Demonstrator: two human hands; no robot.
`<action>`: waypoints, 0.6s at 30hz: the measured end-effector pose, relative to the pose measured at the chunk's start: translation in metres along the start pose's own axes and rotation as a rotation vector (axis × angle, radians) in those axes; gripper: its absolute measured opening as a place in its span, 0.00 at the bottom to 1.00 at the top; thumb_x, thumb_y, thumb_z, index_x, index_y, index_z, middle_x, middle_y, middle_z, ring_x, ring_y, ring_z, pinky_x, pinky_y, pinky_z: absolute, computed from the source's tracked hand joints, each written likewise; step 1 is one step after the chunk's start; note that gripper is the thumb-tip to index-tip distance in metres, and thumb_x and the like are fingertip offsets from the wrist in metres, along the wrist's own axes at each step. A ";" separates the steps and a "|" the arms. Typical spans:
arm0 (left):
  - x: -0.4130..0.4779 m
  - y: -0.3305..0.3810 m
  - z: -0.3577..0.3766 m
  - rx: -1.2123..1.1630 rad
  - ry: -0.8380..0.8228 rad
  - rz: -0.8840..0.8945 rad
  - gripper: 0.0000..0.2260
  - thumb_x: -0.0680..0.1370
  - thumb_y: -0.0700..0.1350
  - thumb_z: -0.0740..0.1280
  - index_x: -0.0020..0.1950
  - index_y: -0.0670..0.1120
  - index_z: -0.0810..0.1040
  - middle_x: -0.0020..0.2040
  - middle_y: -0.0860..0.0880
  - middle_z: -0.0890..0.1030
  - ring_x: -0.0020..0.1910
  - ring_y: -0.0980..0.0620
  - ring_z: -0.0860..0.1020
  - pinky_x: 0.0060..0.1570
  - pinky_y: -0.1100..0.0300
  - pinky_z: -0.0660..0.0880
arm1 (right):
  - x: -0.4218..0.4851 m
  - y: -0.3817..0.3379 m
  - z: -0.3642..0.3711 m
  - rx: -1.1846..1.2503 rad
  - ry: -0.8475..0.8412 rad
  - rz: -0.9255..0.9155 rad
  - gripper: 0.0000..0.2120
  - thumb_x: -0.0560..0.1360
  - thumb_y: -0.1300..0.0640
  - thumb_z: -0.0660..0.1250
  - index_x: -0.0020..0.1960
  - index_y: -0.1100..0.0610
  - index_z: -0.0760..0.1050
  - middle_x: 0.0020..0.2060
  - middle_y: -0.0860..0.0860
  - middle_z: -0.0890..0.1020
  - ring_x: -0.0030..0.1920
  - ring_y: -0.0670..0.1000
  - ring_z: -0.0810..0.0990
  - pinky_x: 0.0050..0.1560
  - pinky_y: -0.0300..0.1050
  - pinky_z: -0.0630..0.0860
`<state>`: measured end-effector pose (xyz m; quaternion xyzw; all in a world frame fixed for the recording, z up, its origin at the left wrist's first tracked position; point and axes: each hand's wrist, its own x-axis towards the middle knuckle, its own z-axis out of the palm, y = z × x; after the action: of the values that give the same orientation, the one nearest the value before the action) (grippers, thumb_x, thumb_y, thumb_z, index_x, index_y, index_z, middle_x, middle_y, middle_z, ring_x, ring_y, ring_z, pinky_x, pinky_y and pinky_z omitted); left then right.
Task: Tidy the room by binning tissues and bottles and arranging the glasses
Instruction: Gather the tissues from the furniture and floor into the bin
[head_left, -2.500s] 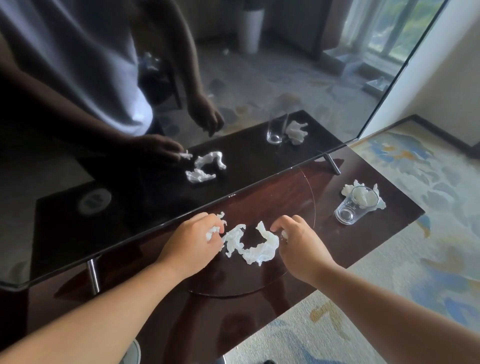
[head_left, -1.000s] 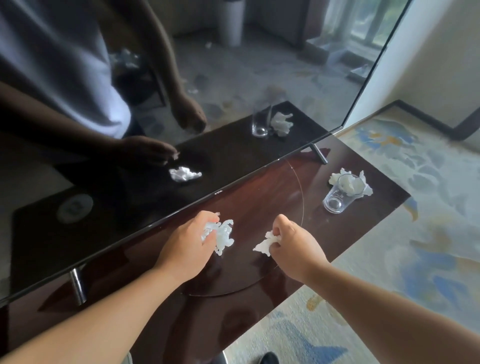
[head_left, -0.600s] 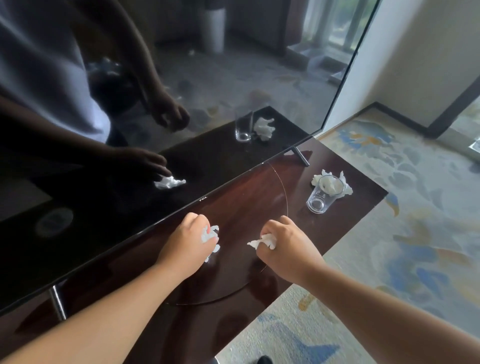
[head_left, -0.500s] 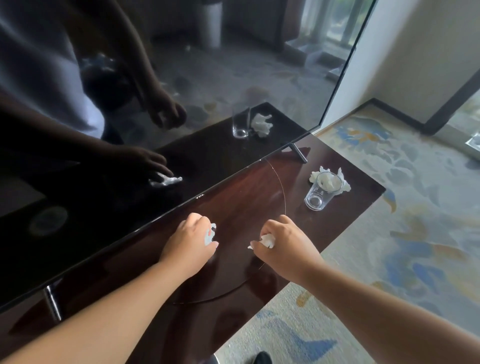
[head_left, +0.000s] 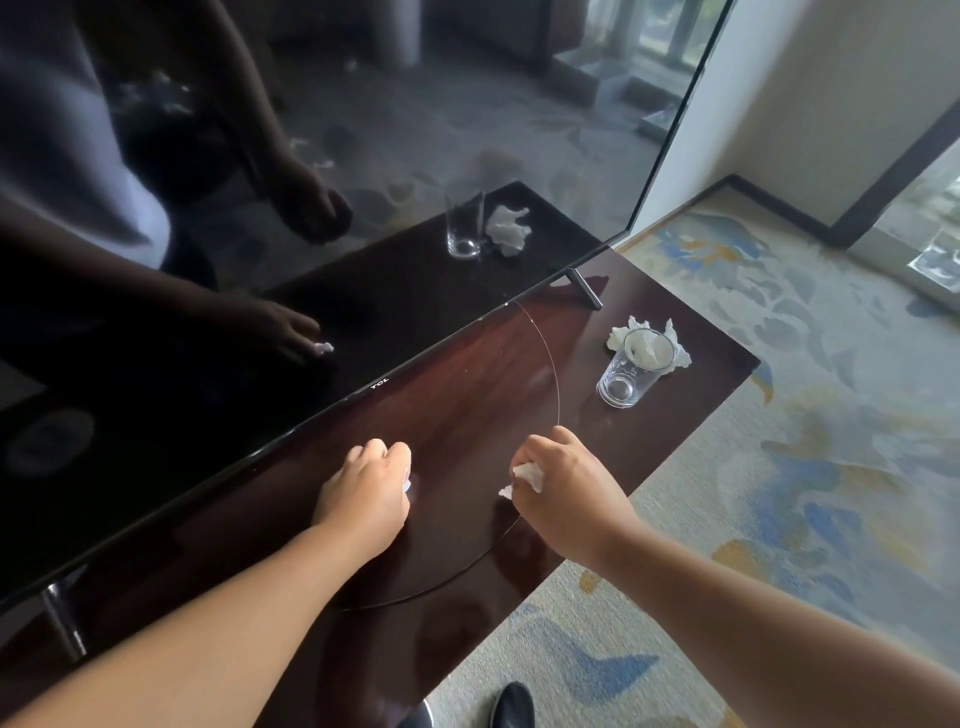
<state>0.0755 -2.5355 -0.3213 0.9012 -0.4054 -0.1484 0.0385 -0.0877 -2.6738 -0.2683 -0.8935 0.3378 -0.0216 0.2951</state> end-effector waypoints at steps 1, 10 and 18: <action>0.000 0.000 -0.001 -0.012 -0.014 -0.007 0.03 0.78 0.43 0.60 0.51 0.49 0.68 0.51 0.50 0.72 0.54 0.47 0.72 0.41 0.56 0.68 | 0.000 0.000 0.000 0.000 0.000 0.001 0.03 0.75 0.56 0.64 0.45 0.52 0.76 0.43 0.45 0.71 0.38 0.48 0.75 0.41 0.44 0.75; 0.000 0.013 -0.035 -0.184 -0.066 -0.021 0.08 0.73 0.42 0.61 0.51 0.48 0.73 0.50 0.49 0.72 0.49 0.47 0.72 0.43 0.56 0.68 | -0.008 -0.009 -0.014 -0.002 0.043 0.002 0.02 0.75 0.55 0.64 0.44 0.51 0.75 0.42 0.44 0.69 0.38 0.47 0.75 0.40 0.43 0.75; -0.009 0.035 -0.075 -0.276 0.020 0.179 0.03 0.71 0.40 0.61 0.43 0.47 0.69 0.39 0.54 0.71 0.41 0.50 0.70 0.36 0.58 0.66 | -0.033 -0.019 -0.042 -0.017 0.137 0.037 0.03 0.76 0.55 0.64 0.48 0.50 0.76 0.45 0.44 0.71 0.41 0.47 0.76 0.41 0.42 0.76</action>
<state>0.0671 -2.5560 -0.2409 0.8490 -0.4595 -0.1897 0.1792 -0.1118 -2.6636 -0.2179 -0.8860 0.3738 -0.0747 0.2642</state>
